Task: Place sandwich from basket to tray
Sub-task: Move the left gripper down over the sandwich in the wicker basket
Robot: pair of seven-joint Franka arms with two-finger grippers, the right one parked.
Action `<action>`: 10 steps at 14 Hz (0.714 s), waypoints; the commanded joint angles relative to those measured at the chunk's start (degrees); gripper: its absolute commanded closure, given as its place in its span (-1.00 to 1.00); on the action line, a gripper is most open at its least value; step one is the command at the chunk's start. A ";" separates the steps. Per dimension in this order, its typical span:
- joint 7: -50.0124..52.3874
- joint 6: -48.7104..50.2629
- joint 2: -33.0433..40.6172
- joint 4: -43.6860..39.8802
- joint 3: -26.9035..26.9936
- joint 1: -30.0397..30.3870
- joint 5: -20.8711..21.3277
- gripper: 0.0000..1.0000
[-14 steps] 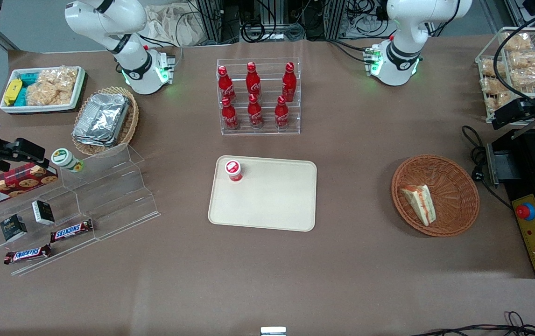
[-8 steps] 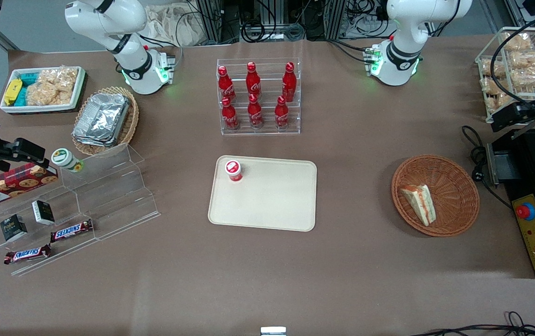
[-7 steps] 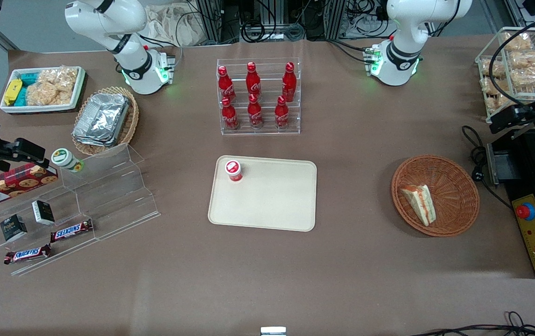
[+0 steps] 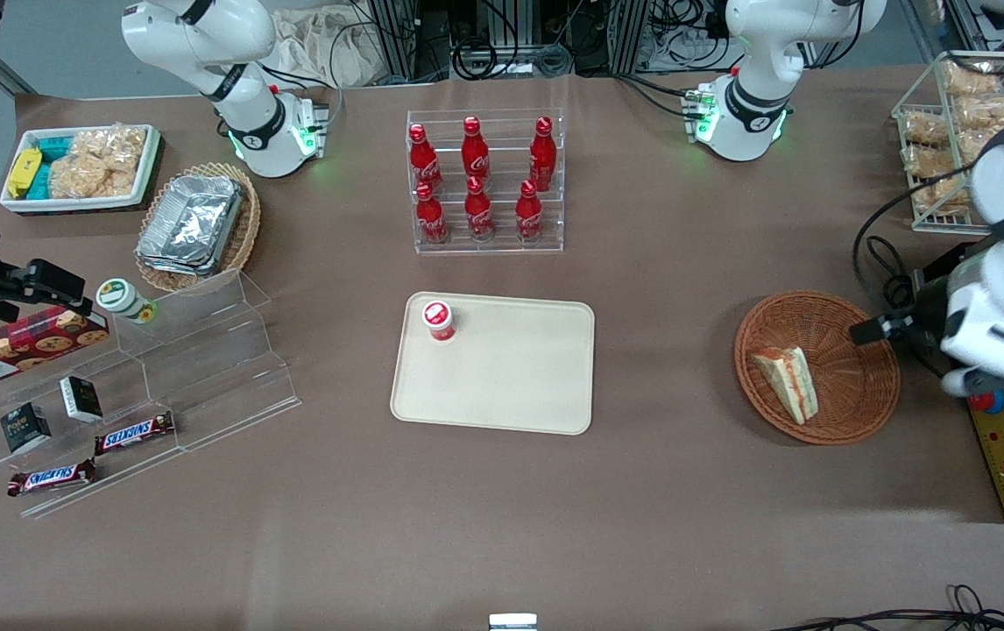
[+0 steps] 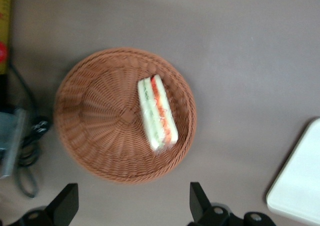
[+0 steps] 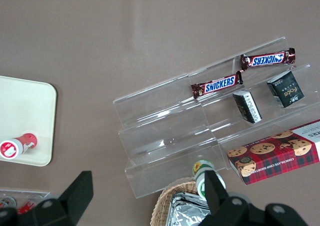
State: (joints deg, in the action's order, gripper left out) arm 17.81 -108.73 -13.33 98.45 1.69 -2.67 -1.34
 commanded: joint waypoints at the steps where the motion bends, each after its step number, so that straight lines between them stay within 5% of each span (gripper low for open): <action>1: 4.51 -5.34 -3.87 1.74 -0.37 -1.55 -0.42 -1.00; 10: 4.60 -25.46 -9.69 14.83 -0.37 -1.82 -0.33 -1.00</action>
State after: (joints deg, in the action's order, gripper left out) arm 21.81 -130.50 -24.18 109.61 1.23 -4.44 -1.36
